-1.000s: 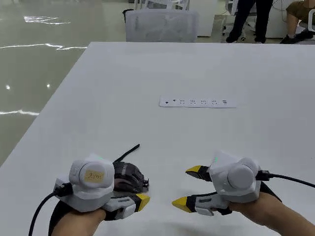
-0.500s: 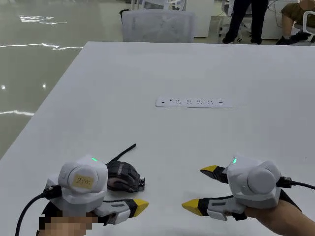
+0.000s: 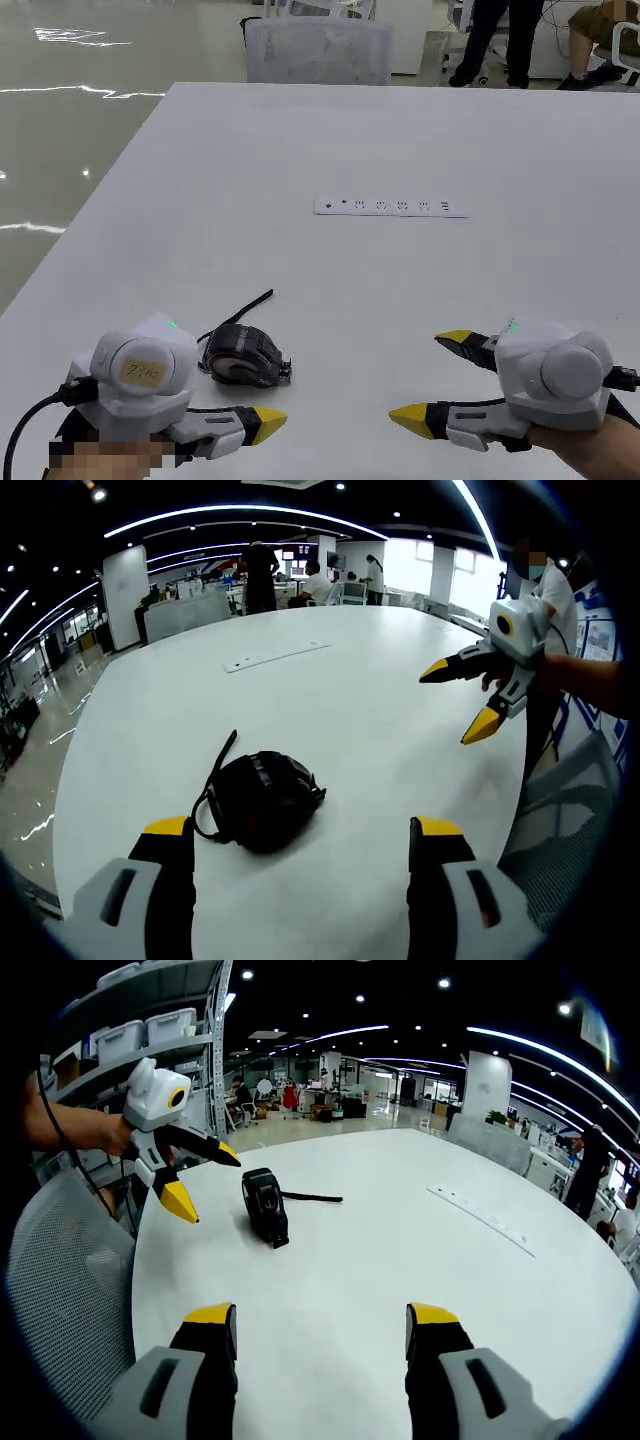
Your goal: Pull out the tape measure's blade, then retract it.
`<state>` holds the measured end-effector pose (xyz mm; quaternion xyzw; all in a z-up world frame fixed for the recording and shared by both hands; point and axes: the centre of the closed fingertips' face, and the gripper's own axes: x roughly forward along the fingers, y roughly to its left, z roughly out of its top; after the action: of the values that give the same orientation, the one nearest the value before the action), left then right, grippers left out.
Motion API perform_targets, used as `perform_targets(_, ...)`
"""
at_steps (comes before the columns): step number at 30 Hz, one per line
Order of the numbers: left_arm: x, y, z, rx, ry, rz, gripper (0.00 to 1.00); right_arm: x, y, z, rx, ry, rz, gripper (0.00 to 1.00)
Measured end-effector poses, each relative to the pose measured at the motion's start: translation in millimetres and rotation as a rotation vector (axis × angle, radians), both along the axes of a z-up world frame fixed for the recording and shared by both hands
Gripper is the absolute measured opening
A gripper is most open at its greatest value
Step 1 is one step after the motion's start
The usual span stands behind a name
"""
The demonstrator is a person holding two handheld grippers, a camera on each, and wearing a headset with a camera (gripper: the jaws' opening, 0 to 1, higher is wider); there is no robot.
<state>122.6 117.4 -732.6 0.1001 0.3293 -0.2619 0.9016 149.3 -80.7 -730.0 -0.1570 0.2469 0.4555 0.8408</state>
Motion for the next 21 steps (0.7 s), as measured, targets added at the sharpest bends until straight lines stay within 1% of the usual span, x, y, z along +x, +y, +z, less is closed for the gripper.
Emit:
perform_targets(2, -0.4, 1.1, 0.5, -0.005, -0.001, -0.001, 0.87, -1.3, -2.5, 0.6, -0.002, 0.001, -0.002, 0.73)
perform_targets(4, 0.7, 6.0, -2.3, -0.009, 0.002, -0.003, 0.87, -3.4, -6.0, 2.3, -0.005, 0.0, -0.004, 0.74)
perform_targets(8, -3.0, 3.7, 0.9, -0.011, 0.003, -0.025, 0.89, -3.1, -14.8, 3.1, -0.004, -0.002, -0.017, 0.77)
perform_targets(10, -3.9, 5.8, 1.0, -0.014, 0.001, -0.034, 0.9, -3.5, -19.4, 4.0, -0.004, -0.001, -0.021, 0.78)
perform_targets(14, -5.0, 10.0, 3.6, -0.012, -0.006, -0.038, 0.9, -4.5, -27.3, 5.3, -0.001, 0.003, -0.027, 0.81)
perform_targets(16, -6.7, 7.9, 9.6, -0.017, -0.015, -0.044, 0.91, -5.7, -30.9, 6.7, 0.0, 0.001, -0.033, 0.82)
perform_targets(19, -5.5, 11.7, 11.4, -0.018, -0.029, -0.057, 0.92, -8.5, -35.4, 9.2, -0.002, -0.008, -0.034, 0.83)
perform_targets(21, -5.8, 11.9, 13.5, -0.019, -0.03, -0.065, 0.94, -10.7, -39.3, 10.9, -0.005, -0.011, -0.039, 0.84)
